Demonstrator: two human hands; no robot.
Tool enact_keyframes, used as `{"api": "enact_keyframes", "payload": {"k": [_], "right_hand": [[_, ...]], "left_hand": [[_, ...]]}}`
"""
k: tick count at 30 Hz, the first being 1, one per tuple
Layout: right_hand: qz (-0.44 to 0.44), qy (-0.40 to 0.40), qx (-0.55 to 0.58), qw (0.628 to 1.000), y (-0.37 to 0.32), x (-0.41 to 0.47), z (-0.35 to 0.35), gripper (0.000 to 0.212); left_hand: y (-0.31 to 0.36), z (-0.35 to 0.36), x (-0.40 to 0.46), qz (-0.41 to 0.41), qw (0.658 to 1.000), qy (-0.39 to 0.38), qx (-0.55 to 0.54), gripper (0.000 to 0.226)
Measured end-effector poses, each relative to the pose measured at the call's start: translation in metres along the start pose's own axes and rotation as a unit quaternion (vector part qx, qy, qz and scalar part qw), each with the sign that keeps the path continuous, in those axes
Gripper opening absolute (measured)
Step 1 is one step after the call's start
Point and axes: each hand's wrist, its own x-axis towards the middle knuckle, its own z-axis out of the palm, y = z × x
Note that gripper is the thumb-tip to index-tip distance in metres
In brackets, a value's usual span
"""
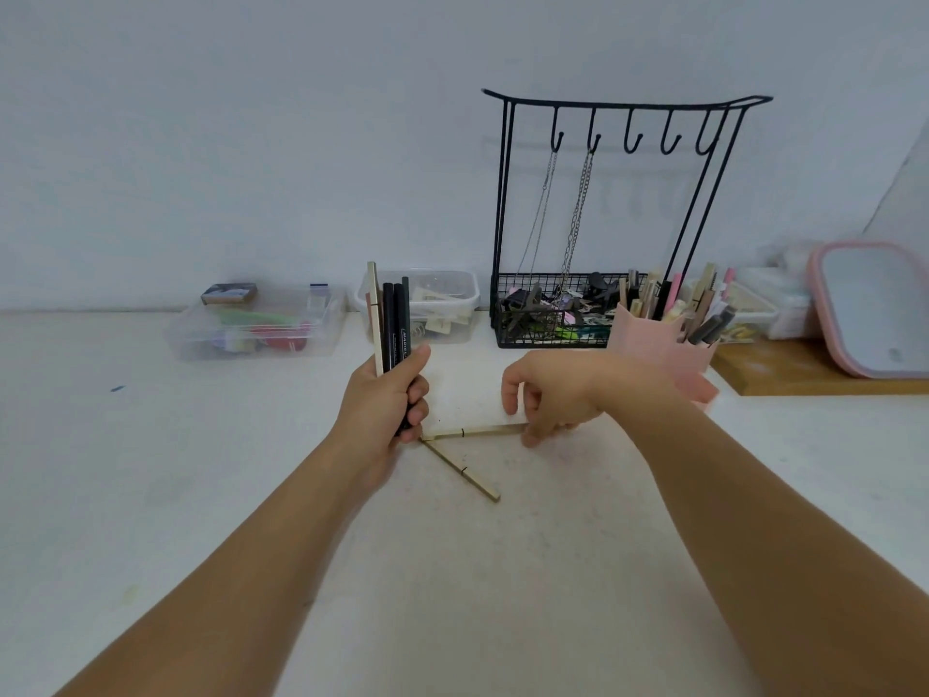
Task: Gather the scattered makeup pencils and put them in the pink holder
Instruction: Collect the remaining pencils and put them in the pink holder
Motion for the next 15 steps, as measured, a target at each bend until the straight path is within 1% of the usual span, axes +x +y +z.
{"api": "enact_keyframes", "payload": {"k": [3, 5, 6, 7, 8, 9, 11, 12, 13, 15], "right_hand": [[-0.002, -0.003, -0.026, 1.0, 0.004, 0.0, 0.001, 0.012], [-0.017, 0.01, -0.032, 0.999, 0.004, -0.003, 0.0, 0.014], [-0.029, 0.026, -0.01, 0.999, 0.004, -0.004, -0.001, 0.017], [-0.043, 0.049, 0.043, 0.997, 0.003, -0.005, -0.002, 0.02], [-0.063, 0.07, 0.122, 0.988, 0.0, -0.006, -0.004, 0.022], [-0.088, 0.087, 0.215, 0.969, -0.004, -0.007, -0.005, 0.021], [-0.14, 0.1, 0.376, 0.911, -0.015, -0.009, -0.007, 0.016], [-0.159, 0.1, 0.42, 0.888, -0.02, -0.01, -0.008, 0.015], [-0.17, 0.098, 0.441, 0.875, -0.026, -0.01, -0.007, 0.015], [-0.178, 0.098, 0.444, 0.873, -0.034, -0.01, -0.004, 0.016]], "left_hand": [[0.0, 0.001, 0.0, 0.002, 1.0, 0.016, -0.009, 0.02], [0.0, 0.002, 0.001, 0.006, 0.999, 0.028, -0.019, 0.02], [0.001, 0.002, 0.001, 0.009, 0.999, 0.031, -0.021, 0.021], [0.001, 0.002, 0.001, 0.013, 0.999, 0.03, -0.021, 0.021], [0.001, 0.003, 0.001, 0.017, 0.999, 0.025, -0.021, 0.02], [0.001, 0.004, 0.0, 0.019, 0.999, 0.016, -0.021, 0.02], [0.002, 0.006, -0.003, 0.021, 0.999, -0.012, -0.021, 0.022], [0.002, 0.007, -0.004, 0.024, 0.999, -0.028, -0.021, 0.026], [0.003, 0.008, -0.006, 0.028, 0.999, -0.041, -0.017, 0.032], [0.005, 0.011, -0.009, 0.039, 0.997, -0.066, -0.007, 0.047]]}}
